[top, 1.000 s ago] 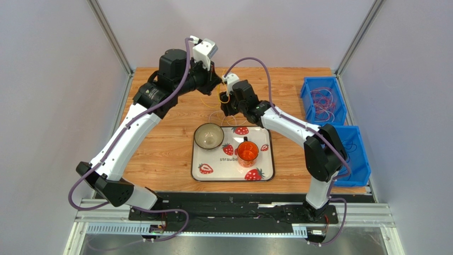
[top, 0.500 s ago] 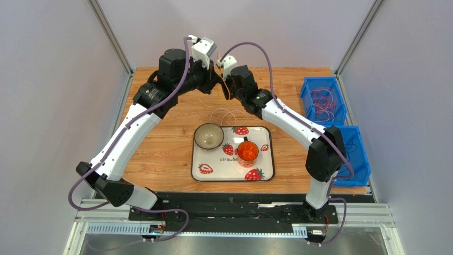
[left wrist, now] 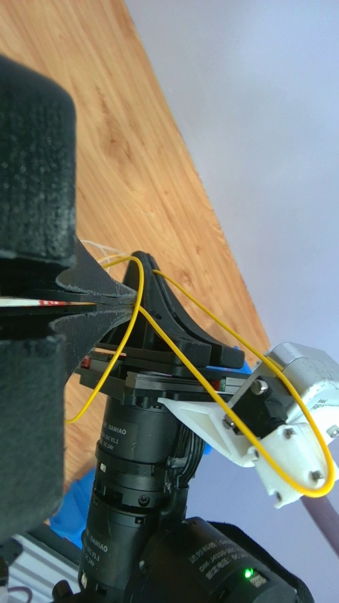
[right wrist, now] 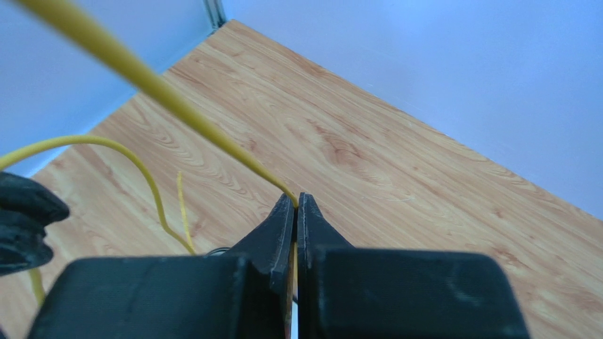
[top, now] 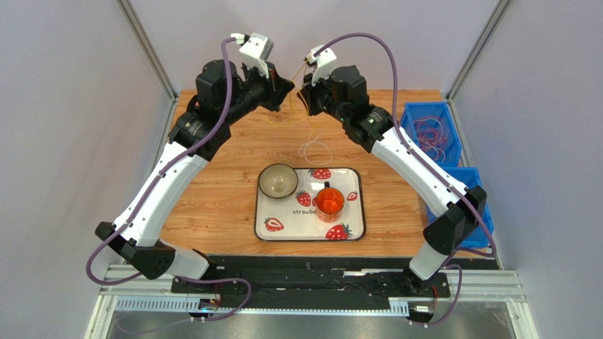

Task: Untangle the cables
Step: Untie the cable.

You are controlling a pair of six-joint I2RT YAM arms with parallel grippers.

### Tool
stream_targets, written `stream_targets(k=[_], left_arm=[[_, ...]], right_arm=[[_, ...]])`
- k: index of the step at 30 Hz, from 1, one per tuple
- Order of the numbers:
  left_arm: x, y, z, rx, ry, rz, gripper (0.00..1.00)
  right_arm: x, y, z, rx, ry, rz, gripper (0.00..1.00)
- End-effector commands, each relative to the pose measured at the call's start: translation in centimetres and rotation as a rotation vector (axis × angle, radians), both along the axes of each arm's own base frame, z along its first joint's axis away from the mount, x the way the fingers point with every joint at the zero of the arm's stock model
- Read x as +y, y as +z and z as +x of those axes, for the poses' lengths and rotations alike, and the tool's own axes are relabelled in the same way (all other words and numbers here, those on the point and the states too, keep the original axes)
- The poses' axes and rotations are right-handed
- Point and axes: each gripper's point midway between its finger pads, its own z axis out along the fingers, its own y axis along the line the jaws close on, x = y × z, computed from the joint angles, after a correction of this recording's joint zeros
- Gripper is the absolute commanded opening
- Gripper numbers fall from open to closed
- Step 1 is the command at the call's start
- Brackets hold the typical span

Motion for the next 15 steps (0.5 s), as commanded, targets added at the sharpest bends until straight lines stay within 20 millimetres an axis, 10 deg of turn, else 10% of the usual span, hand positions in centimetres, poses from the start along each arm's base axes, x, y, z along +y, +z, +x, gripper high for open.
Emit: stream_targets(k=[1,6,15], left_arm=[[0.7,-1.0,0.6,0.051,0.047,-0.009,0.00],[0.3,-3.8,1.9,0.118,0.052,0.003,0.00],[-0.8,-7.1,4.1,0.227,0.056,0.006,0.00]], right_arm=[[-1.7,11.7,-2.7,-0.105,0.099,0.302,0.00],[-2.2,14.4,-2.8,-0.069,0.165,0.427,0.00],[-3.1,12.8,-2.9,0.026,0.197,0.475,0.00]])
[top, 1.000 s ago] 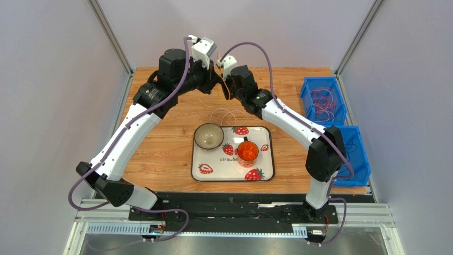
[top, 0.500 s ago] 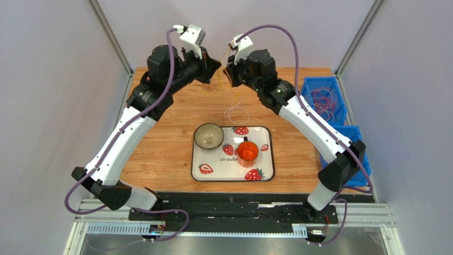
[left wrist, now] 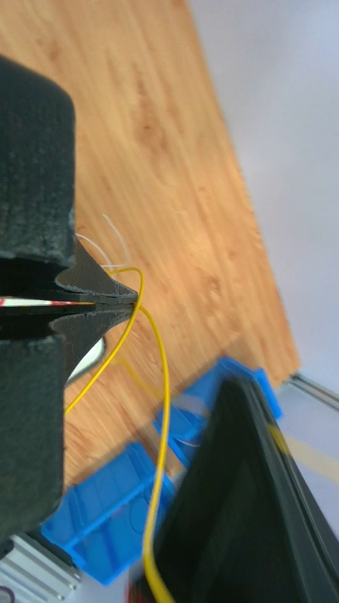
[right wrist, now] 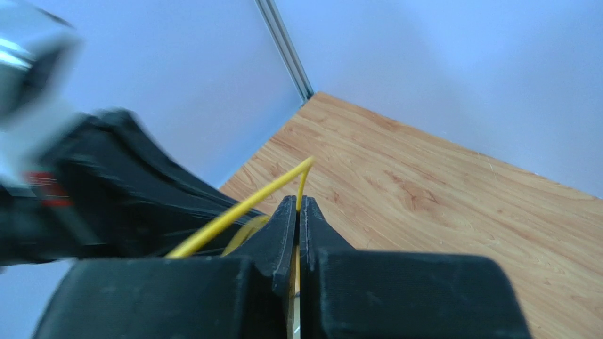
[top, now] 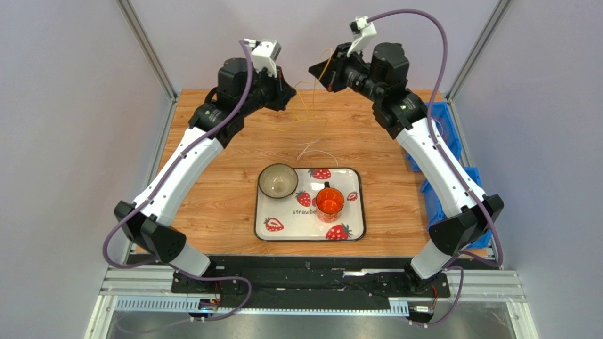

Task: Untangle the cables
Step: Untie the cable.

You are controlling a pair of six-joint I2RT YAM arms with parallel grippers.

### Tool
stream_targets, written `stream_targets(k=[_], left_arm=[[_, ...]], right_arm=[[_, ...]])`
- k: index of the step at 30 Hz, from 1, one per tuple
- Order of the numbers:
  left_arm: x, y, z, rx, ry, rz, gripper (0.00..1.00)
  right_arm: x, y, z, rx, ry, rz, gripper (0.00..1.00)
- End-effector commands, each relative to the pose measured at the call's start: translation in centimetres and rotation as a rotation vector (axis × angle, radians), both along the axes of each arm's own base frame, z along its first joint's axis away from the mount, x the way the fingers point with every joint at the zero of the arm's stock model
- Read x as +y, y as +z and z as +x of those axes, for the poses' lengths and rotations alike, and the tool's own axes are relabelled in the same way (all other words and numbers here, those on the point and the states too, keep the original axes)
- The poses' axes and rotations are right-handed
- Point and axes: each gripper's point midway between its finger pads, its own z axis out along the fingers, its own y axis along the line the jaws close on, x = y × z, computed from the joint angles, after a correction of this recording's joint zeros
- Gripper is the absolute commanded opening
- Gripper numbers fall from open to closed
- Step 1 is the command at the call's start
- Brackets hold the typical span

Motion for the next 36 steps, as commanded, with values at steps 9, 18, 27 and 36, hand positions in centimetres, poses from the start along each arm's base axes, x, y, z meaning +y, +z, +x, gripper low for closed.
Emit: stream_targets(k=[9,18,27,36], left_arm=[[-2.1,-5.1,1.0,0.181,-0.061,0.003,0.45],[-3.4,-4.6,0.3,0.206,-0.139,-0.019,0.67],[-1.0,-5.6,-0.5,0.224,-0.067,0.066,0.68],[-1.4,-11.9,-1.8,0.312,-0.113,0.087,0.68]], right_arm=[[-4.7,6.8,-2.1,-0.028,0.009,0.213,0.00],[-10.6,9.8,-1.5,-0.024,-0.079,0.284,0.00],[-16.6,14.0,-1.7,-0.099,-0.206,0.282,0.00],[-18.9,20.5,-3.3,-0.223,-0.205,0.347,0.00]])
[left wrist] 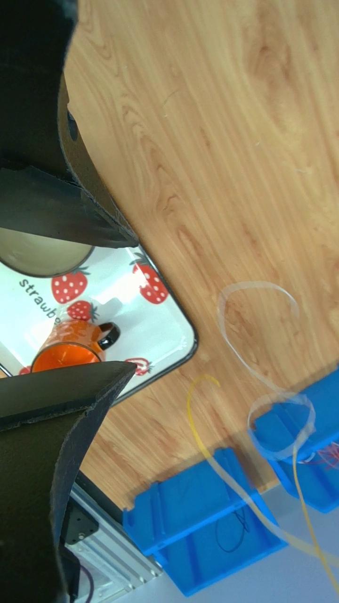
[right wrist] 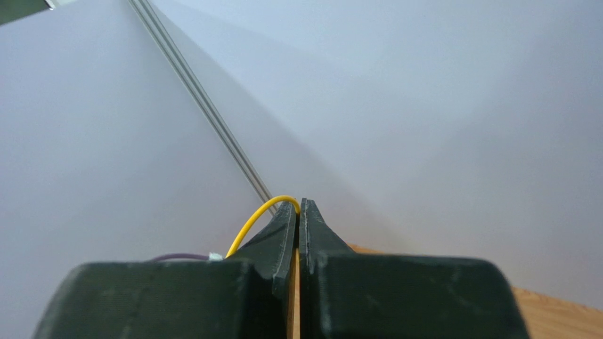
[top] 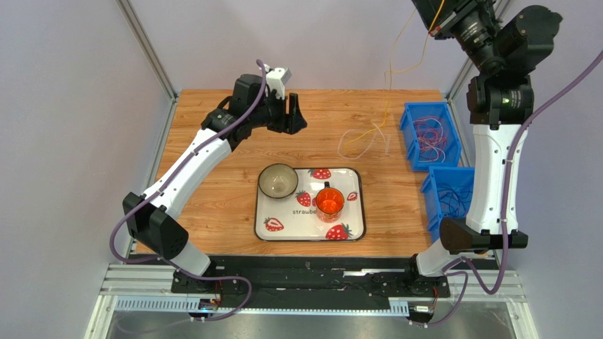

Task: Untangle the cables
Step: Untie the cable.

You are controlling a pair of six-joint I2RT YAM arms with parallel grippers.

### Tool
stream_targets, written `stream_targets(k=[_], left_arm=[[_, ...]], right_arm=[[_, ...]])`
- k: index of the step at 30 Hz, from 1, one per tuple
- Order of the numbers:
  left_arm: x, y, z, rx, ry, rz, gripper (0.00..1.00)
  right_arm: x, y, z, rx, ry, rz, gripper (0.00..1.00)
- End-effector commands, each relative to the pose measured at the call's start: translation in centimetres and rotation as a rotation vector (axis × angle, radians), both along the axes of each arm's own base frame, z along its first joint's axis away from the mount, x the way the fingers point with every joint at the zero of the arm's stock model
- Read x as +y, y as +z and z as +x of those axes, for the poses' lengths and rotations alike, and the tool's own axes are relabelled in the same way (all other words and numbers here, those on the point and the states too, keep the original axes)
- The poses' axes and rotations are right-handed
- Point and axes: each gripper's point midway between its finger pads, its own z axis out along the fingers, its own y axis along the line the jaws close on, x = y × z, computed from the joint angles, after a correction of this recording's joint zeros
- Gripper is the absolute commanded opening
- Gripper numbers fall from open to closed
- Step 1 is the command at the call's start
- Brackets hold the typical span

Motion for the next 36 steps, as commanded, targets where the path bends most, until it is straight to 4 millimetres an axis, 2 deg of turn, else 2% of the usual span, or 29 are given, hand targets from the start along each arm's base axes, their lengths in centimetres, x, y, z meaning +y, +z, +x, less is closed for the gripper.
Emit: stream_targets(k=[1,4,7,9,15,18,24,26,28,29,30,32,35,36], left_arm=[[-1.1,-1.5,-0.4,-0.005,-0.054,-0.044,0.68],[-2.2,-2.9,0.1,0.030,-0.077,-0.077,0.68],[-3.9,-3.4,0.4,0.065,-0.114,-0.134,0.67],[-5.5,-2.8,0.3,0.070,-0.166,-0.203,0.66],[-11.1,-3.6,-1.8,0.079,-0.338,-0.276,0.65],[-12.9,-3.6,-2.4,0.069,-0.391,-0.290,0.65],[-15.3,-3.7,-2.9,0.026,-0.450,-0.286,0.66],[-15.8,-3.5,-2.4,0.000,-0.439,-0.277,0.67],[-16.4,-4.3,-1.8,0.007,-0.426,-0.258,0.67],[-16.7,-3.9,-1.5,-0.008,-0.425,-0.258,0.67],[-17.1,-4.6,-1.4,0.004,-0.426,-0.251,0.67],[-17.6,-4.5,-1.3,0.003,-0.436,-0.258,0.67],[-19.6,-5.7,-2.2,-0.027,-0.454,-0.206,0.68],[-20.0,-7.0,-1.6,-0.034,-0.418,-0.168,0.68]], right_arm=[[-0.7,3.0,-1.2,-0.054,0.026,0.037,0.00],[-1.1,3.8,-1.4,-0.069,0.038,0.052,0.00],[-1.2,4.3,-1.9,-0.092,0.049,0.053,0.00],[-1.2,4.6,-2.3,-0.111,0.053,0.055,0.00],[-1.0,5.1,-2.9,-0.128,0.065,0.060,0.00],[-0.9,5.1,-2.9,-0.124,0.079,0.073,0.00],[-0.7,4.8,-3.1,-0.122,0.097,0.093,0.00],[-0.7,4.8,-3.2,-0.124,0.099,0.092,0.00],[-0.7,4.8,-3.4,-0.124,0.102,0.092,0.00],[-0.6,4.9,-3.5,-0.127,0.103,0.091,0.00],[-0.6,4.9,-3.5,-0.126,0.104,0.092,0.00],[-0.6,5.0,-3.7,-0.128,0.104,0.092,0.00],[-0.6,5.1,-3.9,-0.131,0.106,0.091,0.00],[-0.6,5.2,-4.1,-0.135,0.106,0.090,0.00]])
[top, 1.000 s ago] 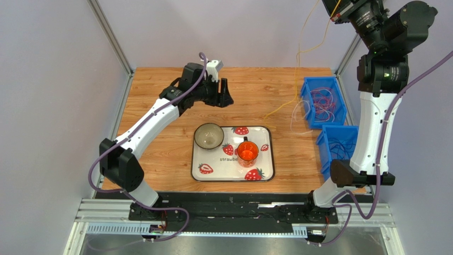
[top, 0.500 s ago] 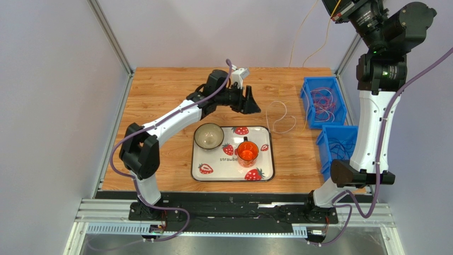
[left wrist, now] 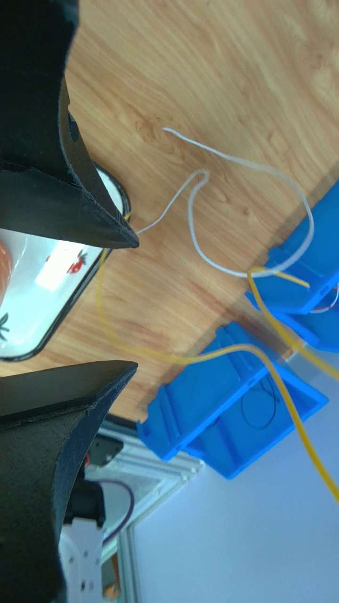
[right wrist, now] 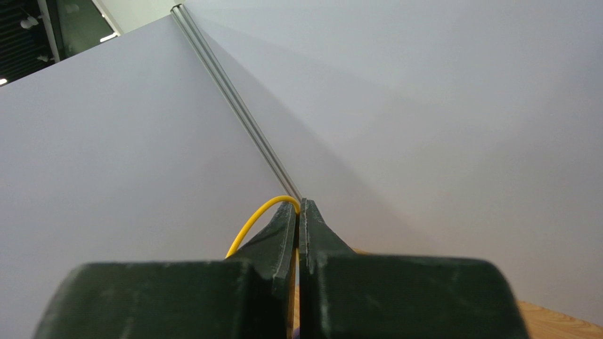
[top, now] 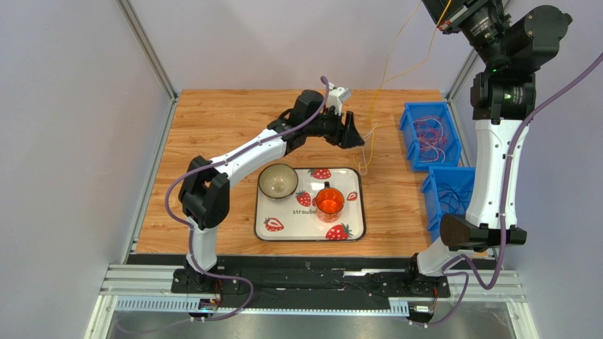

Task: Untangle the cables
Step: Untie the cable.

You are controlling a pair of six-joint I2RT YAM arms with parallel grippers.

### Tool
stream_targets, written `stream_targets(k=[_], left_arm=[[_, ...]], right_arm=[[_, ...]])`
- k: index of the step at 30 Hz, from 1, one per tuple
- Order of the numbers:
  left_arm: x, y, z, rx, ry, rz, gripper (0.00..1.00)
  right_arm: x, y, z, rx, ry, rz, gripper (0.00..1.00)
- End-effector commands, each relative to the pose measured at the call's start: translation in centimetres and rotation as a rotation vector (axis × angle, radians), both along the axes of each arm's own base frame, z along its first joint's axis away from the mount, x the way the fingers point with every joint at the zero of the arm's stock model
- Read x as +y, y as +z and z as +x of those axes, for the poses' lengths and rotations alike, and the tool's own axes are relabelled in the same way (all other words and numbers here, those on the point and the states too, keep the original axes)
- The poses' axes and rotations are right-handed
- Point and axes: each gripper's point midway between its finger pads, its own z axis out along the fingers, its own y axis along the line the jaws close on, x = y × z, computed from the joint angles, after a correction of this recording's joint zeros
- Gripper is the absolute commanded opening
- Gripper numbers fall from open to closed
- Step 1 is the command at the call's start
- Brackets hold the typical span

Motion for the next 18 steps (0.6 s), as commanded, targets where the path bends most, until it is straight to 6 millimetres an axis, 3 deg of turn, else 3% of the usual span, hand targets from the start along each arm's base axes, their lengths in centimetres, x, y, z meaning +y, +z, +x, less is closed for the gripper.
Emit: stream_targets(k=[1,4,5,6,8,14,18], left_arm=[[-3.1,-0.7,0.2,-0.130,0.020,0.060,0.69],[-4.9,-1.4,0.4,-0.150,0.017,0.062,0.70],[-5.6,-0.6,0.4,-0.167,0.017,0.049,0.70],[-5.9,-1.6,1.2,-0.168,0.047,0.075,0.70],[-6.5,-0.8,1.6,-0.189,0.056,0.068,0.71],[-6.7,-0.1,2.7,-0.244,0.115,0.087,0.71],[-5.8,0.5,2.7,-0.276,0.147,0.087,0.71]], right_arm=[[0.4,2.6,-3.4,-0.089,0.019,-0.001,0.00],[0.4,2.7,-3.7,-0.090,0.020,-0.002,0.00],[0.4,2.7,-3.9,-0.088,0.020,-0.002,0.00],[0.4,2.6,-3.8,-0.084,0.020,-0.002,0.00],[0.4,2.7,-4.2,-0.088,0.022,-0.006,0.00],[0.1,2.4,-4.5,-0.078,0.017,-0.007,0.00],[0.1,2.3,-4.3,-0.070,0.023,-0.005,0.00]])
